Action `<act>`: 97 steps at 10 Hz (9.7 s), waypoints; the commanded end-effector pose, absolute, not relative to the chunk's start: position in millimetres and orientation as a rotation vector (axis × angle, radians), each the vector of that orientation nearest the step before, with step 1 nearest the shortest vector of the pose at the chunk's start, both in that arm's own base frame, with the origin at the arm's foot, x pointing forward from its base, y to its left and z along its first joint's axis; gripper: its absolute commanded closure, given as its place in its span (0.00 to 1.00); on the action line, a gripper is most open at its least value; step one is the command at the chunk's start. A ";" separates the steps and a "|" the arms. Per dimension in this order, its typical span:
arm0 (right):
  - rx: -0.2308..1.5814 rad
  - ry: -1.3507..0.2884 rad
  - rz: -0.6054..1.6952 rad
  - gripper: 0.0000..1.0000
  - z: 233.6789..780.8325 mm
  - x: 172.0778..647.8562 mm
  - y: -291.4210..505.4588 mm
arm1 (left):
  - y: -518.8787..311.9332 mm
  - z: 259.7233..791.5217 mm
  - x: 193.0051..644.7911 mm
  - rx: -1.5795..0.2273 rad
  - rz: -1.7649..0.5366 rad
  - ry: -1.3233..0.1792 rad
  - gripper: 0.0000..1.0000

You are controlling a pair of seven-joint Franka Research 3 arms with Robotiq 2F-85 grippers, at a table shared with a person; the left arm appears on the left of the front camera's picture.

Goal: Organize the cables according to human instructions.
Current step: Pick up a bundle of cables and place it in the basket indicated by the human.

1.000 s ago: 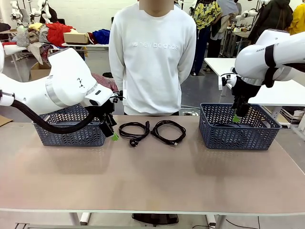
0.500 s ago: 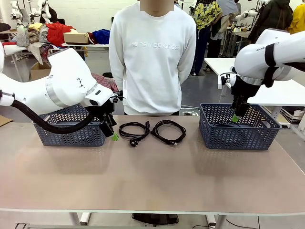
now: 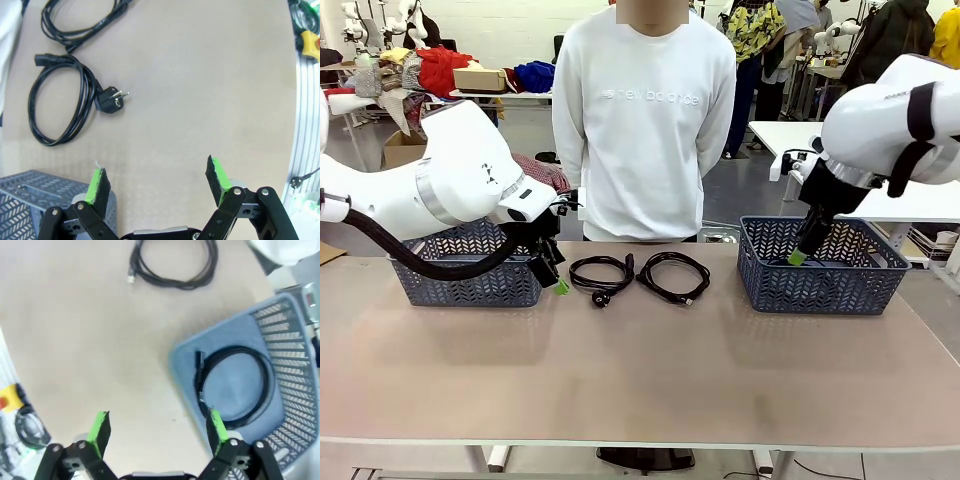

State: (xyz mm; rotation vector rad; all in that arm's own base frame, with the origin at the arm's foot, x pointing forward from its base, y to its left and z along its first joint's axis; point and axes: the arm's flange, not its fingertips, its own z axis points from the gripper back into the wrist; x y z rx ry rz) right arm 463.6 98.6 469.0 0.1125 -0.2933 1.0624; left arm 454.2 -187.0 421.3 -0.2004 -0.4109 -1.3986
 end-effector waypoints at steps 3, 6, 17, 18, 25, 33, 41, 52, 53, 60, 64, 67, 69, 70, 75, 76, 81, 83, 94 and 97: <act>0.166 -0.422 1.018 0.00 441.6 407.8 144.9 | -186.5 420.9 453.7 -0.197 -1.397 -0.415 0.00; 0.228 -0.440 1.060 0.00 426.2 378.6 172.9 | -186.5 420.9 453.7 -0.197 -1.397 -0.415 0.00; 0.238 -0.407 1.102 0.00 423.3 363.5 192.3 | -186.5 420.9 453.7 -0.197 -1.397 -0.415 0.00; 0.238 -0.407 1.102 0.00 423.3 363.5 192.3 | -186.5 420.9 453.7 -0.197 -1.397 -0.415 0.00; 0.238 -0.407 1.102 0.00 423.3 363.5 192.3 | -186.5 420.9 453.7 -0.197 -1.397 -0.415 0.00; 0.240 -0.406 1.106 0.00 423.3 363.1 192.5 | -186.5 420.9 453.7 -0.197 -1.397 -0.415 0.00; 0.207 -0.258 1.074 0.00 417.7 484.4 248.8 | -186.5 420.9 453.7 -0.197 -1.397 -0.415 0.00; 0.207 -0.213 1.086 0.00 395.6 527.3 276.6 | -186.5 420.9 453.7 -0.197 -1.397 -0.415 0.00; 0.207 -0.213 1.086 0.00 395.6 527.3 276.6 | -186.5 420.9 453.7 -0.197 -1.397 -0.415 0.00; 0.184 -0.184 1.028 0.00 356.9 566.0 316.3 | -186.5 420.9 453.7 -0.197 -1.397 -0.415 0.00; 0.140 -0.160 1.001 0.00 335.9 579.5 334.1 | -186.5 420.9 453.7 -0.197 -1.397 -0.415 0.00; 0.107 -0.149 0.997 0.00 324.7 585.5 347.1 | -186.5 420.9 453.7 -0.197 -1.397 -0.415 0.00; 0.075 -0.126 0.988 0.00 316.7 588.8 352.7 | -186.5 420.9 453.7 -0.197 -1.397 -0.415 0.00; 0.062 -0.124 0.992 0.00 313.8 589.9 354.1 | -186.5 420.9 453.7 -0.197 -1.397 -0.415 0.00; 0.070 -0.103 0.991 0.20 311.7 591.5 358.5 | -186.5 420.9 453.7 -0.197 -1.397 -0.415 0.00; 0.074 -0.105 0.986 0.29 312.2 591.6 358.2 | -186.5 420.9 453.7 -0.197 -1.397 -0.415 0.00; 0.090 -0.086 0.991 0.80 311.6 594.5 359.2 | -186.5 420.9 453.7 -0.197 -1.397 -0.415 0.00; 0.089 -0.088 0.976 1.00 313.9 594.1 359.0 | -186.5 420.9 453.7 -0.197 -1.397 -0.415 0.00; -0.003 -0.085 1.006 1.00 388.9 556.4 319.5 | -186.5 420.9 453.7 -0.197 -1.397 -0.415 0.00; 0.028 -0.090 1.201 1.00 435.8 544.9 304.3 | -186.5 420.9 453.7 -0.197 -1.397 -0.415 0.00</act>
